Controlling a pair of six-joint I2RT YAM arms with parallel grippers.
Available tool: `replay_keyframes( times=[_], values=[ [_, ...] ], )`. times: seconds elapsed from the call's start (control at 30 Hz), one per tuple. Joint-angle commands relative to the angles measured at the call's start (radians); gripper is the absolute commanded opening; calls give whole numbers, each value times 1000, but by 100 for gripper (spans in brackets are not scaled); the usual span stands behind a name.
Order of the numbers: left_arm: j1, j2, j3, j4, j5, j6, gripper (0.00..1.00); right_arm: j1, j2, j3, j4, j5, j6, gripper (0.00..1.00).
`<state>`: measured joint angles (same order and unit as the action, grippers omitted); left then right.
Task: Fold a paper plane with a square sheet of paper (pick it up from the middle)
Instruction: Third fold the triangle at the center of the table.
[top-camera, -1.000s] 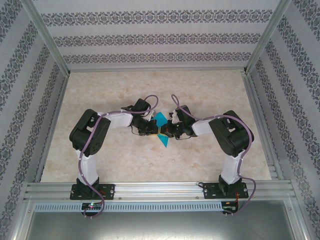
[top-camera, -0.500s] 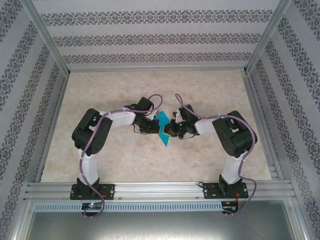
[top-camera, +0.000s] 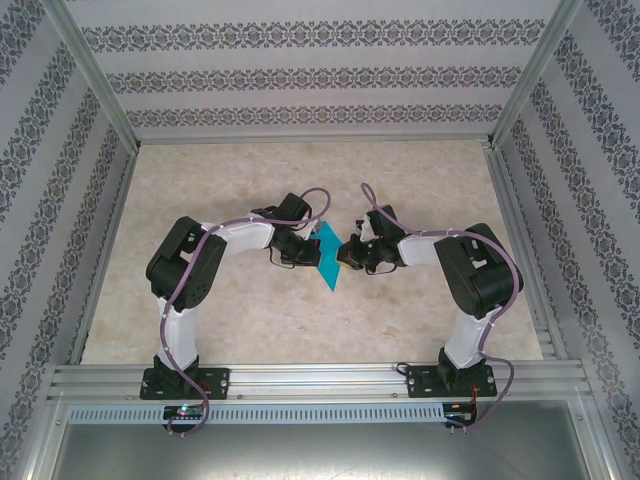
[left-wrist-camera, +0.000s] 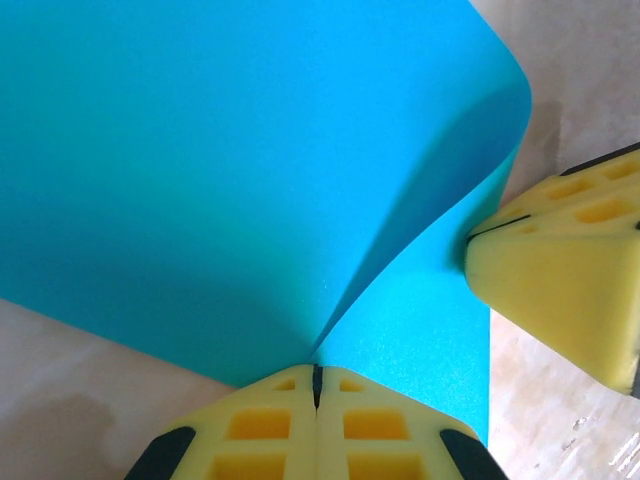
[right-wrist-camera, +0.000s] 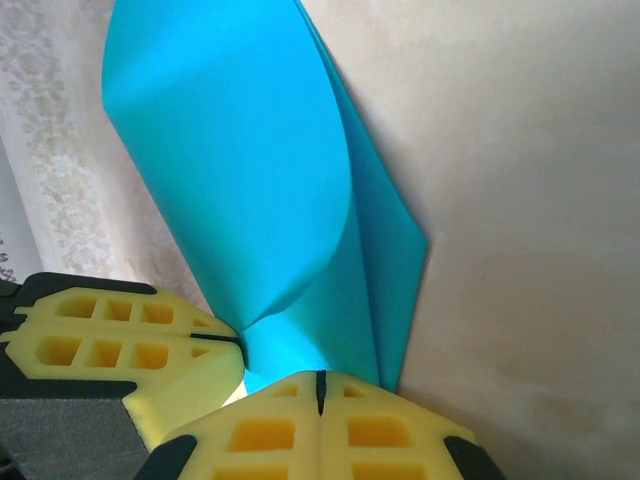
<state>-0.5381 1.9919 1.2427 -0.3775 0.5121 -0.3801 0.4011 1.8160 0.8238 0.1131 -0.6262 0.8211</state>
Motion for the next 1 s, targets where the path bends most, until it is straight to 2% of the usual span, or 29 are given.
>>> replay_keyframes(
  times=[0.0, 0.23, 0.47, 0.97],
  values=[
    [-4, 94, -36, -120, -193, 39, 0, 1, -35, 38, -48, 19, -35, 0],
    [-12, 100, -31, -129, -207, 47, 0, 13, 27, 105, -71, 6, -49, 0],
    [-14, 95, -35, -135, -214, 55, 0, 9, 73, 154, -171, 56, -111, 0],
    [-15, 102, -42, -150, -230, 73, 0, -64, 63, 119, -215, 170, -173, 0]
  ],
)
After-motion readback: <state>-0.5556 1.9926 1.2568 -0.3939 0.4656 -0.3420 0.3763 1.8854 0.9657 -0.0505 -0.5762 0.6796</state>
